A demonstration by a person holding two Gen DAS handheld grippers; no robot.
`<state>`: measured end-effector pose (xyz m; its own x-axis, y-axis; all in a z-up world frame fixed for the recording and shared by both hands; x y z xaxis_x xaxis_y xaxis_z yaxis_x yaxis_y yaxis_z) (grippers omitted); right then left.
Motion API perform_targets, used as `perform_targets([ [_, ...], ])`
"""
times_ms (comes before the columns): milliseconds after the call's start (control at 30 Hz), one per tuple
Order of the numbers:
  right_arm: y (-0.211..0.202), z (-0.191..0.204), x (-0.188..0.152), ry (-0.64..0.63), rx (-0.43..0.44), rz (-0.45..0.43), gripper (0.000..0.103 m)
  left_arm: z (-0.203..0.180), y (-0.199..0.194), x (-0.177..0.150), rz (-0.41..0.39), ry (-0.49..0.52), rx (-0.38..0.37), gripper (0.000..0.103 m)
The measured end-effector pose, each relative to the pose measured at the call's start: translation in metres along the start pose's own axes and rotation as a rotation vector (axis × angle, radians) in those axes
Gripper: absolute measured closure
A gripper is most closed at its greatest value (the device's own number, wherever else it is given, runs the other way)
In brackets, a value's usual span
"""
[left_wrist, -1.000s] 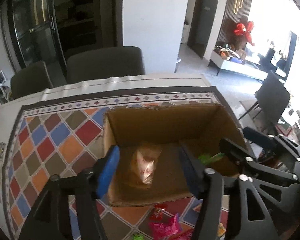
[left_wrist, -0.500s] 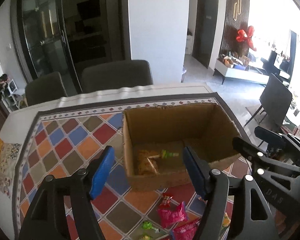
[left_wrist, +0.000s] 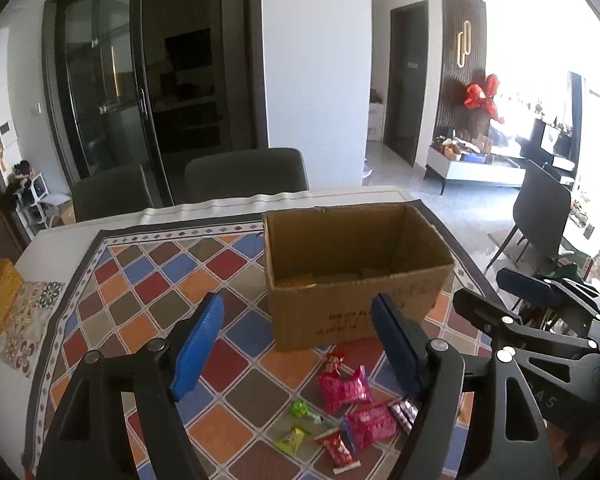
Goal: Organize snacks
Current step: 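Withdraw both tools from the box back over the snacks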
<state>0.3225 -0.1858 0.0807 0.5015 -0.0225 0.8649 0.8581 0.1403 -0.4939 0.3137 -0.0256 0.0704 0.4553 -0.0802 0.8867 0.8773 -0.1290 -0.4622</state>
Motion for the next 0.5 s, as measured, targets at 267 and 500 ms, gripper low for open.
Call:
perform_targets([
  [267, -0.027, 0.002, -0.033, 0.034, -0.028, 0.003, 0.045, 0.000, -0.027, -0.035, -0.026, 0.003, -0.015, 0.025],
  [500, -0.046, 0.005, -0.067, 0.066, -0.083, -0.002, 0.045, -0.006, -0.039, -0.066, -0.031, 0.026, -0.040, 0.025],
])
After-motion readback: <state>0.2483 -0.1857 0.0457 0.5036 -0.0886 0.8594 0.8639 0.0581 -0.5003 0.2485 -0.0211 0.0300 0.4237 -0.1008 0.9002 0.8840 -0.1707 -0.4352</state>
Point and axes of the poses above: each gripper's, at about its wrist camera, not at the fingertips, and y roughly the way its jaws point, z to its left, x to its top, the point moved 7 cm from there along y, roughly the way its jaws point, and after that the axes turned 10 degrees about -z, right-handed, at the moved point
